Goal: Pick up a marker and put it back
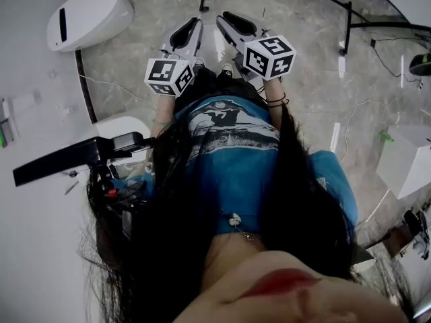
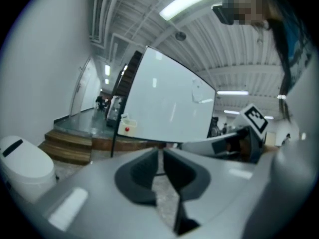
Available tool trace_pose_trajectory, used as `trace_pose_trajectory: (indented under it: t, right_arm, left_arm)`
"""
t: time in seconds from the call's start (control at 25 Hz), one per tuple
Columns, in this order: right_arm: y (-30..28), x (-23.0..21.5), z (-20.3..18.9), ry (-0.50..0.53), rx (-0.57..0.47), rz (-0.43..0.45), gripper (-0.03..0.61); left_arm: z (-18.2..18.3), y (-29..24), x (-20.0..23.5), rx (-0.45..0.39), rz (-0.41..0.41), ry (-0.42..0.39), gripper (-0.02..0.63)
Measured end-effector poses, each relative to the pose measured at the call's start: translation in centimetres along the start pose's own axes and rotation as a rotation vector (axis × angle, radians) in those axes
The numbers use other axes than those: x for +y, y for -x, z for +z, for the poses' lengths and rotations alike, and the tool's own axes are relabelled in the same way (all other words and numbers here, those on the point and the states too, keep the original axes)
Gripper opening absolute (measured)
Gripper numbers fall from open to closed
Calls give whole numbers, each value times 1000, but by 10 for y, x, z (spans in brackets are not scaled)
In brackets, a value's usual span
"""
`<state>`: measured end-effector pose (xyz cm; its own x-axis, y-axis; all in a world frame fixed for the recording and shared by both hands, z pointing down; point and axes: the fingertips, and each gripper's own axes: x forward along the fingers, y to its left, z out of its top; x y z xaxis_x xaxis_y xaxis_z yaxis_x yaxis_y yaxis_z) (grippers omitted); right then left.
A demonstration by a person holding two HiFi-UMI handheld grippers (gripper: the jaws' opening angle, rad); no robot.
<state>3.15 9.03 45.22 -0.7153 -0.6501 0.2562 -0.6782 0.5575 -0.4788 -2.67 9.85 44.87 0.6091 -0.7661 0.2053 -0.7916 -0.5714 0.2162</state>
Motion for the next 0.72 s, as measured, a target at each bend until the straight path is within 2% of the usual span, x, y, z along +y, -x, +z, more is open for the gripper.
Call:
trace_pose_trajectory:
  t: [0.36,0.56,0.72]
  right_arm:
    - [5,-5,-4,-41,-6,-16,77]
    - [6,-7,-9,-88,-29,-31,51]
    - [12,-14,-6,-87,-49,-69,36]
  left_arm:
    - [-2,-2,-7,13,-21,-16,28]
    - [2,-1,-6,-12,-31,-35,28]
    - [7,-4,-9,-22,-42,-50,28]
